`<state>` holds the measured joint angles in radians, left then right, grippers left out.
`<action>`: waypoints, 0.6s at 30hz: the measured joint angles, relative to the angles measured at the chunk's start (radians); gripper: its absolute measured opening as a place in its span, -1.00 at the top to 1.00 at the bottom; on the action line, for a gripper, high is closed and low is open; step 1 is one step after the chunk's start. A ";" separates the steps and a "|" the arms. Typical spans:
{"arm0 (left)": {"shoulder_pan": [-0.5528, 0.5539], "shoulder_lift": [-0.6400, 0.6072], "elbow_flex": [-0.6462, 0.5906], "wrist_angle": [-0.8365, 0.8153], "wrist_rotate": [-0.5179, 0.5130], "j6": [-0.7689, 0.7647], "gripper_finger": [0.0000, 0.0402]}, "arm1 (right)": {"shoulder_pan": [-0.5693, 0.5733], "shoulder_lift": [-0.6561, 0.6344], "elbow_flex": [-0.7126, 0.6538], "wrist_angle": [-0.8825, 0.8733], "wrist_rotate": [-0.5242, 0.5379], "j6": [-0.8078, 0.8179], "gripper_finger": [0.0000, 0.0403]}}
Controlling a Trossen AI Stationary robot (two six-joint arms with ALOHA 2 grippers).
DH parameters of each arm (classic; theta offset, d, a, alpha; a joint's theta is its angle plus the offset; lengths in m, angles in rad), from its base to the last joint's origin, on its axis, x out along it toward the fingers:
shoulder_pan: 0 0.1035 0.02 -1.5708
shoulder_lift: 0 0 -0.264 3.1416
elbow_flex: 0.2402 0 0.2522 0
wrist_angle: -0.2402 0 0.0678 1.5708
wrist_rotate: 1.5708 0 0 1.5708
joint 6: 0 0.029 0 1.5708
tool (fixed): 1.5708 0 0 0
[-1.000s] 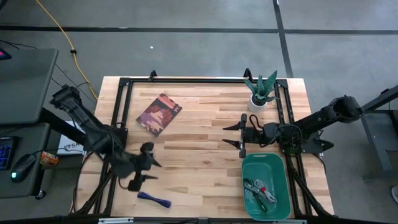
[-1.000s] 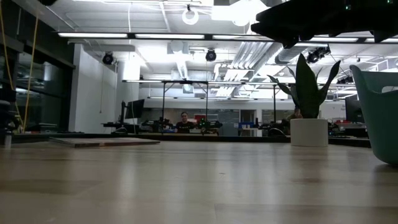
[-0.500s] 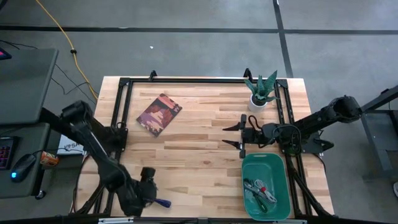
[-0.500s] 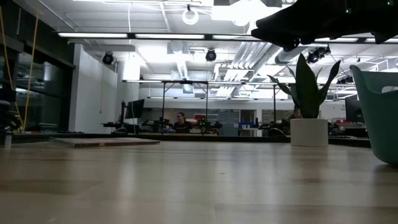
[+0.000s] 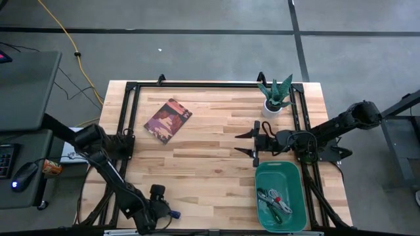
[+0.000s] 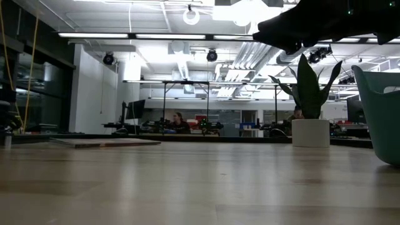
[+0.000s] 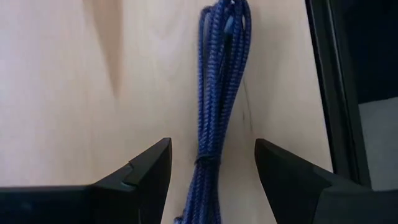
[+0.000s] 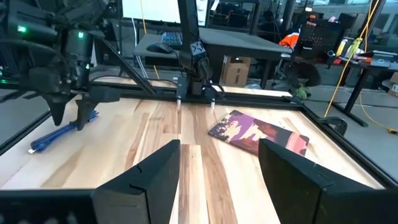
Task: Pick and place USB-C Cables
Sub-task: Put the black purple USB cable into the bin
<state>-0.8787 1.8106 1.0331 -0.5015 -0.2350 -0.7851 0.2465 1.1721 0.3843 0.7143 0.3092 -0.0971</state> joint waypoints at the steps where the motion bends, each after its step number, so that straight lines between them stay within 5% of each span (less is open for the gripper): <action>1: 0.000 0.010 0.000 0.006 0.006 -0.001 -0.04 | 0.000 0.000 0.000 -0.002 0.000 0.004 -0.04; 10: 0.002 0.039 0.004 -0.022 0.006 -0.021 0.02 | 0.000 0.000 0.000 -0.025 0.000 0.011 -0.04; 13: 0.002 0.037 0.004 -0.046 0.008 -0.024 0.23 | 0.000 0.000 0.000 -0.023 0.000 0.011 -0.04; 18: 0.014 0.024 0.002 -0.083 0.032 0.021 0.85 | 0.000 0.000 0.000 -0.023 -0.003 0.011 -0.04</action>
<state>-0.8649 1.8348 1.0351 -0.5840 -0.2029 -0.7644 0.2464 1.1721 0.3843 0.6914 0.3067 -0.0860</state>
